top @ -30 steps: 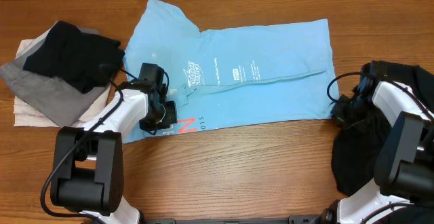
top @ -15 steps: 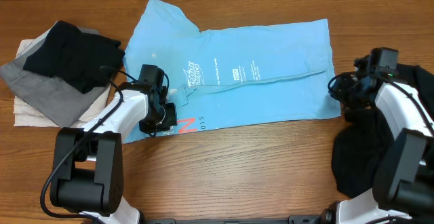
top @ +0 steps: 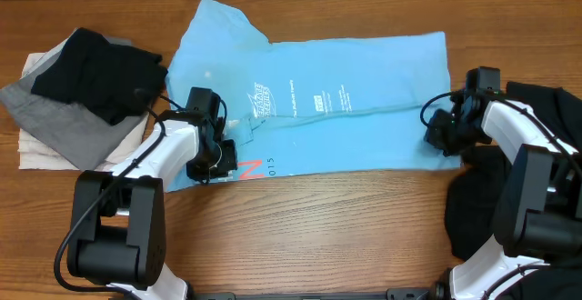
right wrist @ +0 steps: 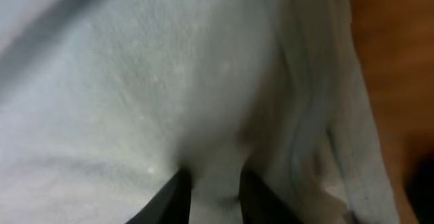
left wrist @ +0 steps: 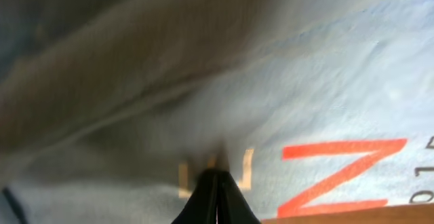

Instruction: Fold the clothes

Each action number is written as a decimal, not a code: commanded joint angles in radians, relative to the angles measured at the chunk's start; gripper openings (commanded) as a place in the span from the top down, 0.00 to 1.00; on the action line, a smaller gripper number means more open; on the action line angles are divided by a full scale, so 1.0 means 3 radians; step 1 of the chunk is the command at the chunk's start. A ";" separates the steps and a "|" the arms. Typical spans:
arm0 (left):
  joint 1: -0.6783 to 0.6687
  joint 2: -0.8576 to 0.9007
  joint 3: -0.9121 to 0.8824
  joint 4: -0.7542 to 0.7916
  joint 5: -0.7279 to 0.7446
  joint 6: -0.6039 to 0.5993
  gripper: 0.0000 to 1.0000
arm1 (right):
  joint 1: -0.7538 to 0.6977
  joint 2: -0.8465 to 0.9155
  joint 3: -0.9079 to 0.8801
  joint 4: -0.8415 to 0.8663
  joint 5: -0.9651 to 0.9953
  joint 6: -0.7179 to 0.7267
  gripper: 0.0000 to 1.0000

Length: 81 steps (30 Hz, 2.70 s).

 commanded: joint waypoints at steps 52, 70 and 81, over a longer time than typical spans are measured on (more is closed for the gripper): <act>0.0580 0.2380 0.3750 0.1219 0.0488 0.0631 0.30 | -0.0050 -0.0436 0.1308 -0.0985 -0.0038 0.0047 0.00; 0.0559 0.2883 0.3876 0.1434 0.1128 0.0369 0.90 | -0.0050 -0.0426 0.1306 -0.0807 0.0015 0.0047 0.00; 0.0622 0.2772 0.4086 0.0750 0.1259 0.0277 0.96 | -0.0051 -0.0004 0.1306 0.0117 0.0266 -0.0189 0.13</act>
